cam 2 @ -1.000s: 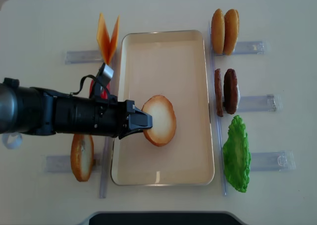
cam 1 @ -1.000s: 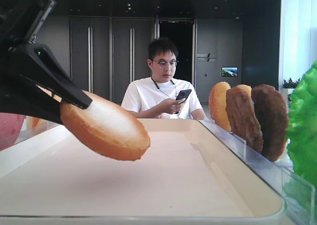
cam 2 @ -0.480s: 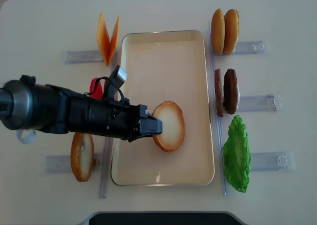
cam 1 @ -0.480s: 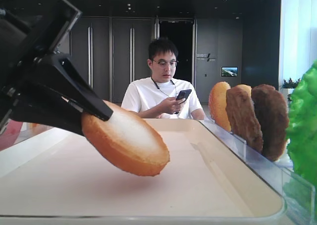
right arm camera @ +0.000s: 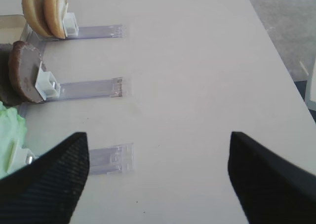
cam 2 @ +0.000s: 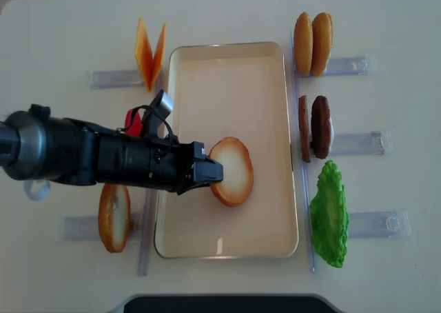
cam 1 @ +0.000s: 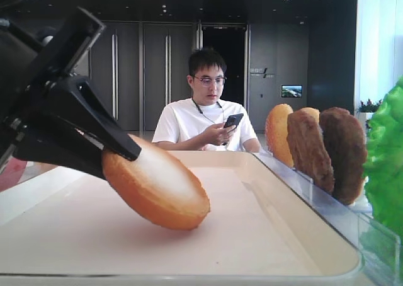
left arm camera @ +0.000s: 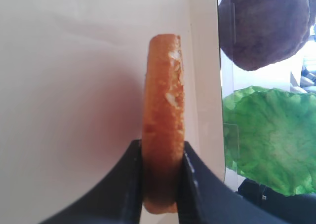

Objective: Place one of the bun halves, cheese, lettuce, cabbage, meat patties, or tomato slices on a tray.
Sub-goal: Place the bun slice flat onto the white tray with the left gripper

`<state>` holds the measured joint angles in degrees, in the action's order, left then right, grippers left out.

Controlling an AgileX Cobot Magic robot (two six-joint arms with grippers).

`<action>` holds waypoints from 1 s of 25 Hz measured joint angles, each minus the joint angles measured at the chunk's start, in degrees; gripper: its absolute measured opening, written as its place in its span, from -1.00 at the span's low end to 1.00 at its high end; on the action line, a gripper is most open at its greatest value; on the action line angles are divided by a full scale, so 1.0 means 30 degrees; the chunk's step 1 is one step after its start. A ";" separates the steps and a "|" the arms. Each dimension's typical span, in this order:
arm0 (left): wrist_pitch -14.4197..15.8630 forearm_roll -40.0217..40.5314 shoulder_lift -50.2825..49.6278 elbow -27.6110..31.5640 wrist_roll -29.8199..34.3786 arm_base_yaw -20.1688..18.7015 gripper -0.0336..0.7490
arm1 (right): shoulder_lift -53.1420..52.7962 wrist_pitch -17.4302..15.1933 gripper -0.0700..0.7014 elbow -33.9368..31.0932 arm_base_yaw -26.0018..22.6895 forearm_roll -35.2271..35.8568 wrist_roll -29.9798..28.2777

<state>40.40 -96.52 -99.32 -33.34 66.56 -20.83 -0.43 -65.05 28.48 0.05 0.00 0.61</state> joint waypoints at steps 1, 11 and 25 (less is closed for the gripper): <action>0.0000 0.0000 -0.0094 0.0000 0.0000 0.0000 -0.56 | 0.0000 0.0000 0.68 0.0000 0.0000 0.0000 0.0000; 0.0349 0.0000 -0.0943 -0.0145 -0.0277 0.0000 -0.56 | 0.0000 0.0000 0.68 0.0000 0.0000 0.0000 0.0000; 0.0502 0.1976 -0.0779 -0.0145 -0.1338 0.0000 -0.34 | 0.0000 0.0000 0.68 0.0000 0.0000 0.0000 0.0000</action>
<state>41.91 -90.59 -101.65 -33.77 62.54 -20.83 -0.43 -65.05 28.48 0.05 0.00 0.61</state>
